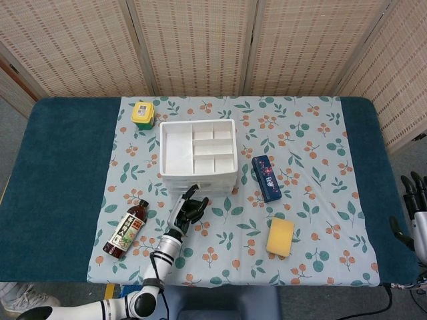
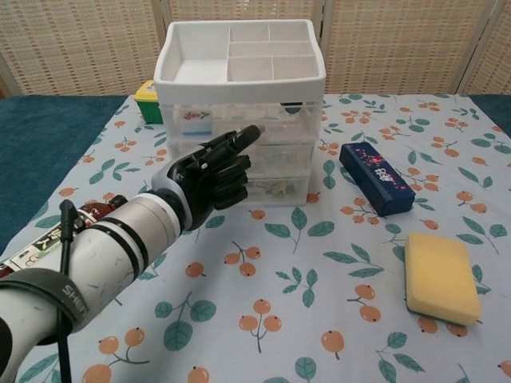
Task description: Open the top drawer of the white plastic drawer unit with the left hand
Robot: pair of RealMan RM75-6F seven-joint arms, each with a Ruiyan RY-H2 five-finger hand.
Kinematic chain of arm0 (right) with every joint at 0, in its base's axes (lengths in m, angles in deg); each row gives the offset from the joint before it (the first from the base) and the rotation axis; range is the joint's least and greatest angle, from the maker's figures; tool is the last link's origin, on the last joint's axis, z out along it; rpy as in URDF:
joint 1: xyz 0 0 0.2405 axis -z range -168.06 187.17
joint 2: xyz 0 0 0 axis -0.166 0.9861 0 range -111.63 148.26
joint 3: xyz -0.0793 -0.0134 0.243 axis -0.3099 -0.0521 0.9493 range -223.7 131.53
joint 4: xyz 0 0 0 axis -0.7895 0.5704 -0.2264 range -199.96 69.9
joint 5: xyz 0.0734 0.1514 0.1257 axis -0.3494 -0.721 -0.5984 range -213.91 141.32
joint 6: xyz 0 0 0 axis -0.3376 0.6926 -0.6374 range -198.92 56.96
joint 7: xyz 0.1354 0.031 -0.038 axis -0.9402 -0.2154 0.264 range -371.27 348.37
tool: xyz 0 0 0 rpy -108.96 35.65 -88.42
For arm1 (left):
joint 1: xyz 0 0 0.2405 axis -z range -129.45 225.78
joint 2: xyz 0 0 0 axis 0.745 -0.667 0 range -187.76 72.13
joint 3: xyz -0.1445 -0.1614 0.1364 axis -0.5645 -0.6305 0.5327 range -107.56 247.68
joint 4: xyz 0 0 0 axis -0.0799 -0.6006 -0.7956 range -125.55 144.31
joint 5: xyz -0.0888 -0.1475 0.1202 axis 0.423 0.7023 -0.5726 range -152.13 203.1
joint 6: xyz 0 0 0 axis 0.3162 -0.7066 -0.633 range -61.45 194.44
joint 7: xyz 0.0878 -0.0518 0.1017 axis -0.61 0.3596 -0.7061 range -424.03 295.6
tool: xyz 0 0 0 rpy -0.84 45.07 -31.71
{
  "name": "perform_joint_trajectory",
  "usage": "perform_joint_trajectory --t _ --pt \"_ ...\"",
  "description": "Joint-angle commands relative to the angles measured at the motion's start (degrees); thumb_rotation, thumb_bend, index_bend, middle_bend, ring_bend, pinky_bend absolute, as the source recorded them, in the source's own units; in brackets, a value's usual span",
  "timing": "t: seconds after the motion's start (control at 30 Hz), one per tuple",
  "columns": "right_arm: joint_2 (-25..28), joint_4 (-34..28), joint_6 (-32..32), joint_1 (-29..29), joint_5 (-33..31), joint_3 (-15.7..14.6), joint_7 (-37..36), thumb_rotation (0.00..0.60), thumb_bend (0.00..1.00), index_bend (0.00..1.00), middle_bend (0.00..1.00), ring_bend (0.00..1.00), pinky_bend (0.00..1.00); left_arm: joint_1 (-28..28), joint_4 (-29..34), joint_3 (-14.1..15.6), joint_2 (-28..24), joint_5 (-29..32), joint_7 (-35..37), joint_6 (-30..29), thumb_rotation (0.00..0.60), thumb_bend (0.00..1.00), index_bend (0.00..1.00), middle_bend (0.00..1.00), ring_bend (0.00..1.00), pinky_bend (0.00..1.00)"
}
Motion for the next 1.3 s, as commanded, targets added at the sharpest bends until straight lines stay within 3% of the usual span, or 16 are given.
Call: perform_joint_trajectory --t 0.03,0.47,0.8,0.87,0.93,1.3 --pt "0.0 -0.1 0.0 0.0 0.1 0.0 0.1 0.6 0.39 0.0 0.01 0.01 0.02 -0.3 0.2 0.3 -0.1 -0.4 0.3 -0.2 0.6 0.36 0.36 1.0 1.0 1.0" --pt "-0.2 0.0 0.0 0.1 0.4 -0.1 0.1 0.6 0.39 0.0 0.01 0.01 0.02 -2.7 2.6 3.9 -1.6 -3.5 1.2 -1.7 0.6 0.36 0.36 1.0 1.0 1.0" --pt "0.3 -0.2 1.5 0.4 1.3 0.2 0.0 0.6 0.39 0.0 0.01 0.01 0.02 -4.0 3.9 6.3 -3.9 -5.9 0.3 -2.6 0.6 0.36 0.31 1.0 1.0 1.0" --pt "0.6 -0.4 1.9 0.5 1.4 0.3 0.1 0.6 0.39 0.0 0.01 0.01 0.02 -4.1 4.0 7.0 -5.0 -7.0 -0.8 -2.9 0.6 0.36 0.3 1.0 1.0 1.0" --pt "0.8 -0.6 2.3 0.7 1.6 0.3 0.3 0.6 0.39 0.0 0.01 0.01 0.02 -3.0 3.8 5.7 -6.7 -7.6 -2.6 -2.3 0.6 0.36 0.29 1.0 1.0 1.0" --pt "0.9 -0.3 2.3 0.5 1.5 0.7 0.4 0.6 0.39 0.0 0.01 0.01 0.02 -3.2 6.6 11.0 -14.9 -17.7 -19.2 -8.9 0.6 0.36 0.29 1.0 1.0 1.0"
